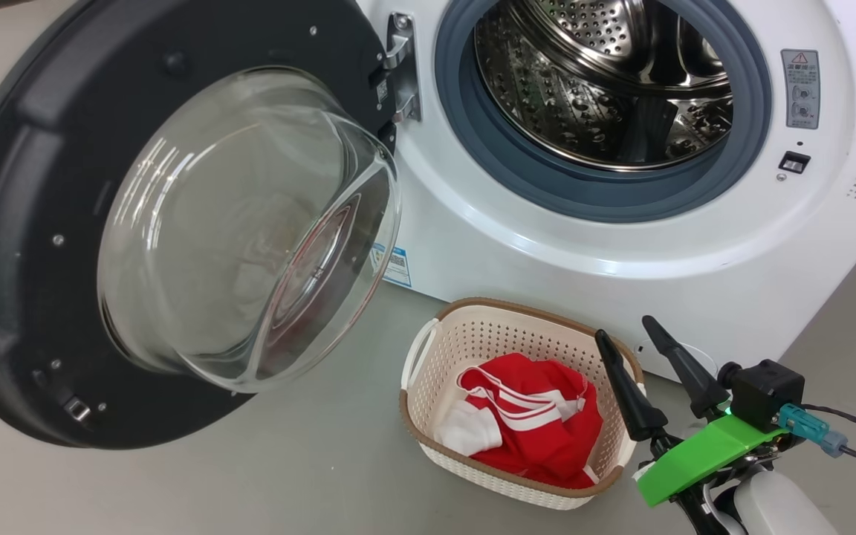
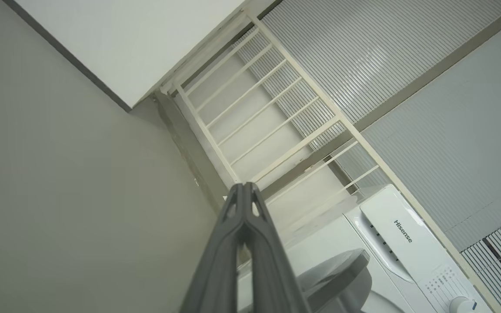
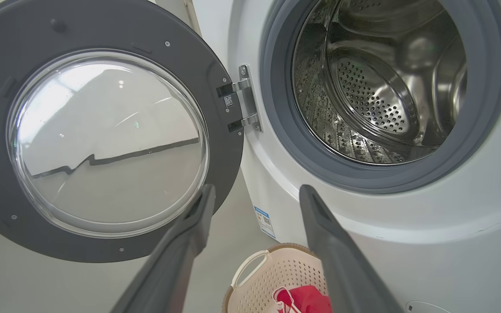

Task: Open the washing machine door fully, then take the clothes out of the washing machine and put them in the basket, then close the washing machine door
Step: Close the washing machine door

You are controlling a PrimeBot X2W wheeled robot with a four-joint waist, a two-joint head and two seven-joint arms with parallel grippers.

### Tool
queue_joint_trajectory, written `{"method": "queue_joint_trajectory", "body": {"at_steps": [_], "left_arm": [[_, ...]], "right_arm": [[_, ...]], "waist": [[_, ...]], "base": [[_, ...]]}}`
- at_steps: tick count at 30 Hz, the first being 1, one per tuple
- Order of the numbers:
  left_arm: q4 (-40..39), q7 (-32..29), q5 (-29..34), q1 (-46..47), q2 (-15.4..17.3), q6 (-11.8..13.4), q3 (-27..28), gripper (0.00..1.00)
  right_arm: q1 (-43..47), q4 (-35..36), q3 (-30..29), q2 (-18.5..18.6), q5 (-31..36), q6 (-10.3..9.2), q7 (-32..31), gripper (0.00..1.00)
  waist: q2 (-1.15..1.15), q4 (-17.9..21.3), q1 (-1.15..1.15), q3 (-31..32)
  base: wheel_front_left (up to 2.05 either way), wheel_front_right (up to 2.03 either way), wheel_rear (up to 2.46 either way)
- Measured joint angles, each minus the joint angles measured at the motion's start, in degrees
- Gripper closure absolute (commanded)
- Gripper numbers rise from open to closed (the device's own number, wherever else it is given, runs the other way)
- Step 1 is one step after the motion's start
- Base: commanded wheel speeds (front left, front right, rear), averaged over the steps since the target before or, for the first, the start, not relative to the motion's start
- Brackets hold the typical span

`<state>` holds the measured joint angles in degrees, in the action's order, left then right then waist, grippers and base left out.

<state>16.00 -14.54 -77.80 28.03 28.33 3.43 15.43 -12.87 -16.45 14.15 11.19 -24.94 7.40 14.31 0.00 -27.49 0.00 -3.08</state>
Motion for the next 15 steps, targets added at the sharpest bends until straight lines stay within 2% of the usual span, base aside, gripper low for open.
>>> {"method": "queue_joint_trajectory", "body": {"at_steps": [4,15], "left_arm": [[5.1,-3.6,-3.4,0.5,-0.4,0.9,0.8,1.0],[14.1,-8.7,-7.3,2.2,-1.1,1.1,1.4,1.0]], "right_arm": [[0.0,0.0,0.0,0.1,0.0,0.0,0.0,0.0],[-0.1,0.0,0.1,0.4,0.0,0.0,0.0,0.0]], "waist": [[0.0,0.5,0.0,0.0],[0.0,1.4,0.0,-0.4]], "base": [[0.0,0.0,0.0],[0.0,0.0,0.0]]}}
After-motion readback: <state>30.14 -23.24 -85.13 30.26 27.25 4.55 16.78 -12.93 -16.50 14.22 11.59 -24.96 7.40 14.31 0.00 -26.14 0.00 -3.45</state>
